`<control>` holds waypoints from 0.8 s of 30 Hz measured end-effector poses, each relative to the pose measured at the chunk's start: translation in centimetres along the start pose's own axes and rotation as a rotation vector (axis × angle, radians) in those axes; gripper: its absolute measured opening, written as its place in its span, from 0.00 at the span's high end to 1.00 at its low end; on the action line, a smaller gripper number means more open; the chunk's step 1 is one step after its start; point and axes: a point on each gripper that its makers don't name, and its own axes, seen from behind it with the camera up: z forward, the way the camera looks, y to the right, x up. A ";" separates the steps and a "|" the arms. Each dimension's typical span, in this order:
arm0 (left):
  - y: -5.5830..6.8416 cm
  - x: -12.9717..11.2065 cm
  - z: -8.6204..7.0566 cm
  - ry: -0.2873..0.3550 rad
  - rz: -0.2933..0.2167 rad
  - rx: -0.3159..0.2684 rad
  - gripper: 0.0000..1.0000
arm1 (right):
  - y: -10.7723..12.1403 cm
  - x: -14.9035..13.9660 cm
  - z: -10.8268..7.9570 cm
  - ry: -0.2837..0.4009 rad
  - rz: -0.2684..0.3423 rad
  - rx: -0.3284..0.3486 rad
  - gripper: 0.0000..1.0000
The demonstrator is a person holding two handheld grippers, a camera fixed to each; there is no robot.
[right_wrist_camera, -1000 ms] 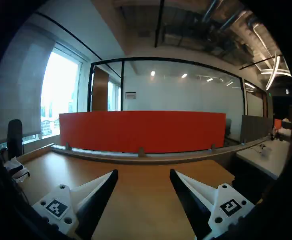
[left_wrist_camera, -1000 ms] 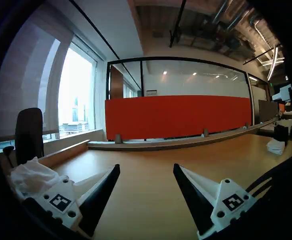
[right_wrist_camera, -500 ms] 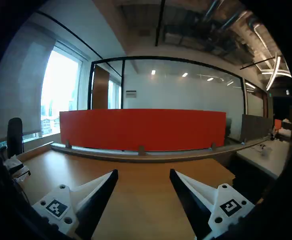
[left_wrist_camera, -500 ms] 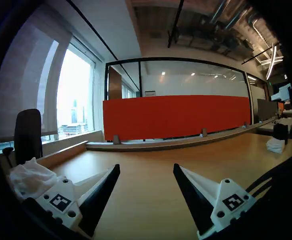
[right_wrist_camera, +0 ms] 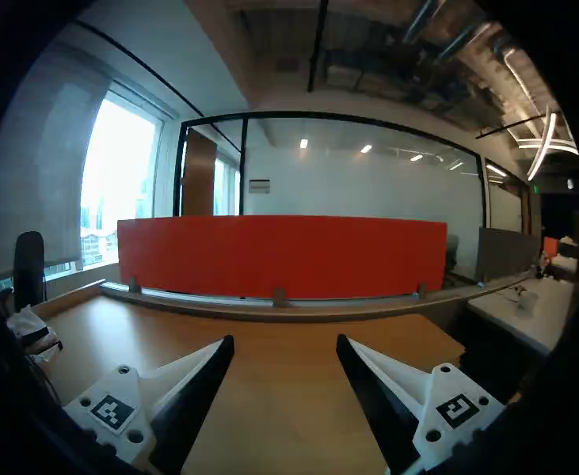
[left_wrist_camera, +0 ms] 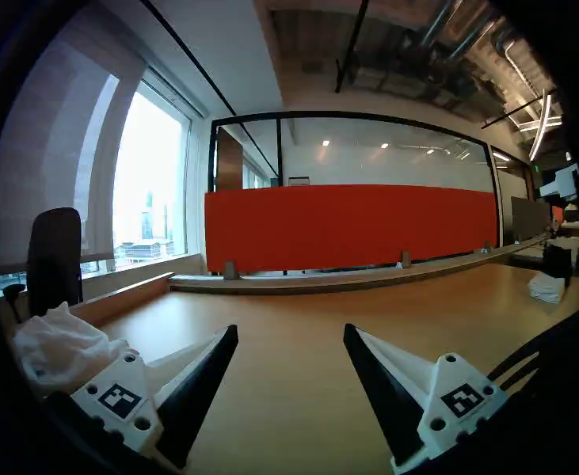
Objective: Fold towel
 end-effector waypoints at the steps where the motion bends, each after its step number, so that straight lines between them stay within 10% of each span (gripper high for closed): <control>1: 0.0 -0.1 0.0 -0.001 -0.005 0.000 0.01 | 0.0 0.0 0.0 0.000 0.000 0.000 0.00; 24: -0.2 -0.4 0.0 -0.003 -0.027 -0.001 0.01 | 0.4 0.5 -0.5 0.006 0.007 -0.009 0.00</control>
